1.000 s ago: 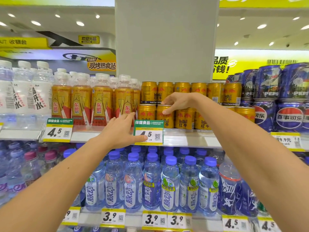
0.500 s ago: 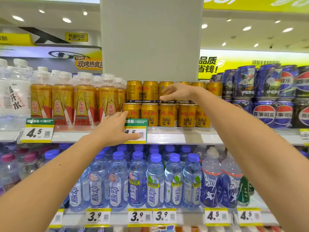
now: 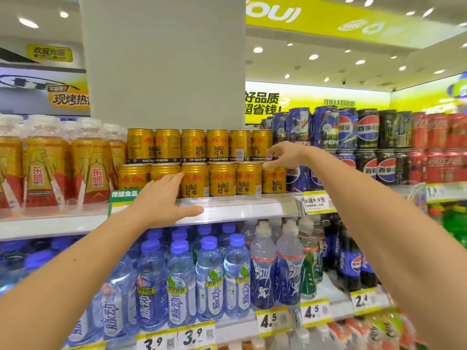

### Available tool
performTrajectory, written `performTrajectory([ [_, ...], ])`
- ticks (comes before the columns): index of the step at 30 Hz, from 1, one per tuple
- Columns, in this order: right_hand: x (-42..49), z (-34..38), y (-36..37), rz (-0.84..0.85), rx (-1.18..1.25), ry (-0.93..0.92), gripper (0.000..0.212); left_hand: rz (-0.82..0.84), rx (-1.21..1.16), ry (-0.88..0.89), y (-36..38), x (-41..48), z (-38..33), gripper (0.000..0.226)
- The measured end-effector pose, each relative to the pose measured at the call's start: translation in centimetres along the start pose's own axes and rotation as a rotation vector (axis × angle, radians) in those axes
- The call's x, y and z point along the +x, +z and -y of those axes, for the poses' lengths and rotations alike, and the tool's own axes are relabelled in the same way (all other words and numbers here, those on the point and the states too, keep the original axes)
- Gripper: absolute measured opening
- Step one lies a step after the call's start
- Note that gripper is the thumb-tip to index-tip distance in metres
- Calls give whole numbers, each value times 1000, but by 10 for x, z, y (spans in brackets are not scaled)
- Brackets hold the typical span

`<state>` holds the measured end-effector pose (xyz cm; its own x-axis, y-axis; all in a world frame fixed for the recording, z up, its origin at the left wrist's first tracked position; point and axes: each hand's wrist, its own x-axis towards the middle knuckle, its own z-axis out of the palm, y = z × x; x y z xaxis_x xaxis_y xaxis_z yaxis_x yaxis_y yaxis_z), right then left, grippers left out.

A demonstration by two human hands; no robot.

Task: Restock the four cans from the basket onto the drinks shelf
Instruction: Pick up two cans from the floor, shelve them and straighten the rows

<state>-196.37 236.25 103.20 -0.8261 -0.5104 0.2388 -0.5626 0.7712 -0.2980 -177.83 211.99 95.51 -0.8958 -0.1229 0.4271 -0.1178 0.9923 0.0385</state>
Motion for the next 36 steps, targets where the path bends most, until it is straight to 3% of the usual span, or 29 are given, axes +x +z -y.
performTrajectory([
  [11,16,-20,15,39,29,-22,66,-9,-15,-16,14,7,-6,102],
  [17,19,-9,5,49,9,-42,84,-29,-22,-18,12,7,-7,100],
  [24,34,34,29,71,-68,-97,90,-35,15,-42,6,1,3,101],
  [36,31,39,23,158,-195,-156,76,25,56,-68,8,-16,8,102],
])
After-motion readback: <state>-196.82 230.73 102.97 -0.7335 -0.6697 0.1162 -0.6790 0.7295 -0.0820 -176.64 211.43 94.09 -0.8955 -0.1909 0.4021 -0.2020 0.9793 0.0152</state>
